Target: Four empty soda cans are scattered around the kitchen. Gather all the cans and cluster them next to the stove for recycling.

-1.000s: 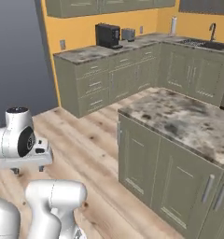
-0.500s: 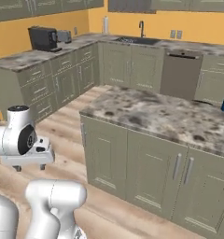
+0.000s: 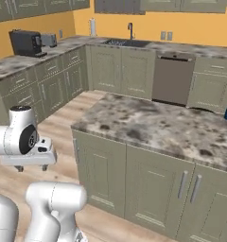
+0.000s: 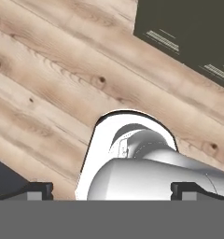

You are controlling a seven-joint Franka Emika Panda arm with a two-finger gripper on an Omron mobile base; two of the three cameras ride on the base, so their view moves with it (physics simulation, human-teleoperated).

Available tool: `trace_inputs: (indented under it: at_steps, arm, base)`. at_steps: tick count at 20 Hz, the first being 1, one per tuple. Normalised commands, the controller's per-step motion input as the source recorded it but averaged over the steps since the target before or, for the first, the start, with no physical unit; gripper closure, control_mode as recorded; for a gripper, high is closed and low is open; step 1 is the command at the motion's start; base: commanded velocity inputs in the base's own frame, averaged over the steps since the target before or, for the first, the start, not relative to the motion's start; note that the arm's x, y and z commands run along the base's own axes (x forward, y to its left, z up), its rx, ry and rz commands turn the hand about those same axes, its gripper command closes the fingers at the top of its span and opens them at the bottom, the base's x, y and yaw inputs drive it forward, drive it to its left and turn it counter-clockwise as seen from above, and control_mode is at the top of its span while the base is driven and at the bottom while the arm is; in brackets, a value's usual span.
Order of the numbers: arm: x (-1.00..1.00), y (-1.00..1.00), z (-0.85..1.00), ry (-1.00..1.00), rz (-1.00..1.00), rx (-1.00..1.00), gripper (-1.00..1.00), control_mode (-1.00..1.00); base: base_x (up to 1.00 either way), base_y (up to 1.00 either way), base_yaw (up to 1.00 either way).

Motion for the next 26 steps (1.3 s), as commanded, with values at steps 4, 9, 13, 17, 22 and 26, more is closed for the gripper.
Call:
trace_inputs:
  at_steps: [4,9,13,17,22,26]
  arm:
    - [0.0,0.0,0.0,0.0,0.0,0.0,-1.0,1.0]
    - [0.0,0.0,0.0,0.0,0.0,0.0,-1.0,1.0]
    - [0.0,0.0,0.0,0.0,0.0,0.0,-1.0,1.0]
    - [0.0,0.0,0.0,0.0,0.0,0.0,-1.0,1.0]
    - [0.0,0.0,0.0,0.0,0.0,0.0,-1.0,1.0]
    - [0.0,0.0,0.0,0.0,0.0,0.0,-1.0,1.0]
  base:
    - [0.67,0.3,-0.22]
    - [0.61,0.29,-0.35]
    - [0.5,0.45,-0.18]
    - [0.28,0.64,0.0]
    - [0.03,0.67,0.0]
    - [0.1,0.62,-0.03]
